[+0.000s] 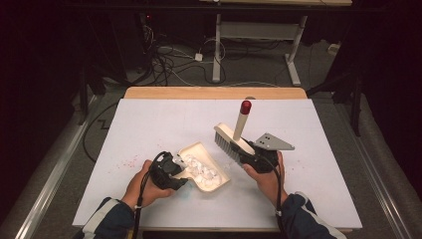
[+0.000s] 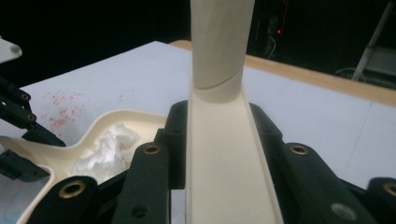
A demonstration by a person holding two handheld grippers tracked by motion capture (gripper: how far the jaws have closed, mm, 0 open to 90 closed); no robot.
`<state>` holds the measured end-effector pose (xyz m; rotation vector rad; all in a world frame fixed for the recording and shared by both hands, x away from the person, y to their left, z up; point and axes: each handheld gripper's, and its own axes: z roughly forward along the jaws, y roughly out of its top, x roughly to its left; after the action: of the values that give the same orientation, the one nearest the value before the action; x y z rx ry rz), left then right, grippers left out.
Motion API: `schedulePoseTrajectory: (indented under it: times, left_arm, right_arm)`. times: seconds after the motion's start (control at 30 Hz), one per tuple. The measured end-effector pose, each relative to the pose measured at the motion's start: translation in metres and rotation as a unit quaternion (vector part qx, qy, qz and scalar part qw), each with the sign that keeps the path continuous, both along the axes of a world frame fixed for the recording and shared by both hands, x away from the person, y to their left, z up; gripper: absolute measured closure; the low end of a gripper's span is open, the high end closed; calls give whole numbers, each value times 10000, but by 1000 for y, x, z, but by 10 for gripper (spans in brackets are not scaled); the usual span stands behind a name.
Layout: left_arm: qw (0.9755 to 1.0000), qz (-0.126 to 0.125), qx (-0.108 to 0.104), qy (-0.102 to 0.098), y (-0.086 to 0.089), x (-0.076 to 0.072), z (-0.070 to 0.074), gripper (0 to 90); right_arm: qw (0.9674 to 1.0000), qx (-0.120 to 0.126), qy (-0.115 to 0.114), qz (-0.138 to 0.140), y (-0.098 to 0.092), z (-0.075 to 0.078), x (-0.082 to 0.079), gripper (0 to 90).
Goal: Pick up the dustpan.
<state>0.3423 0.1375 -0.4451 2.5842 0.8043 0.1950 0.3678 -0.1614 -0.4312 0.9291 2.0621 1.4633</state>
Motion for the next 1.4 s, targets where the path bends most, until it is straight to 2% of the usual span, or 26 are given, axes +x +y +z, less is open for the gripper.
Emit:
schedulePoseTrajectory:
  times: [0.07,0.17,0.27,0.4,0.53,0.67,0.7,0.87,1.07,1.17,1.23,1.4]
  left_arm:
    - [10000,-31,14,4,0,-1,0,637]
    - [10000,-55,21,2,0,-2,0,637]
    - [10000,-56,18,0,0,-3,0,637]
    - [10000,-75,46,11,-1,-3,-1,637]
    - [9999,-88,55,16,-2,-4,-1,637]
    - [9999,-87,49,17,-2,-5,-2,637]
    - [9999,-90,48,18,-3,-5,-2,637]
    - [9999,-136,73,17,-3,-5,-2,636]
    - [9998,-164,131,3,-6,-5,-3,637]
    - [9998,-166,117,17,-6,-5,-4,636]
    - [9997,-184,134,22,-7,-4,-6,637]
    - [9997,-205,126,-8,-7,-5,-6,637]
  right_arm:
    - [9998,-118,154,-63,-4,-6,1,674]
    - [9984,-442,266,-235,-8,-18,3,674]
    - [9982,-409,339,-295,-14,-19,4,675]
    - [9978,-474,311,-331,-19,-15,0,675]
    - [9973,-619,164,-365,-22,-11,-9,675]
    - [9951,-921,13,-370,-27,-7,-19,675]
    - [9947,-972,37,-345,-28,-7,-21,675]
    - [9951,-951,266,-86,-30,-12,-36,675]
    - [9956,-815,320,331,-15,-15,-42,675]
    - [9952,-779,278,518,-8,-15,-44,675]
    - [9954,-641,333,633,-4,-13,-45,675]
    - [9947,-532,181,857,0,-8,-46,675]
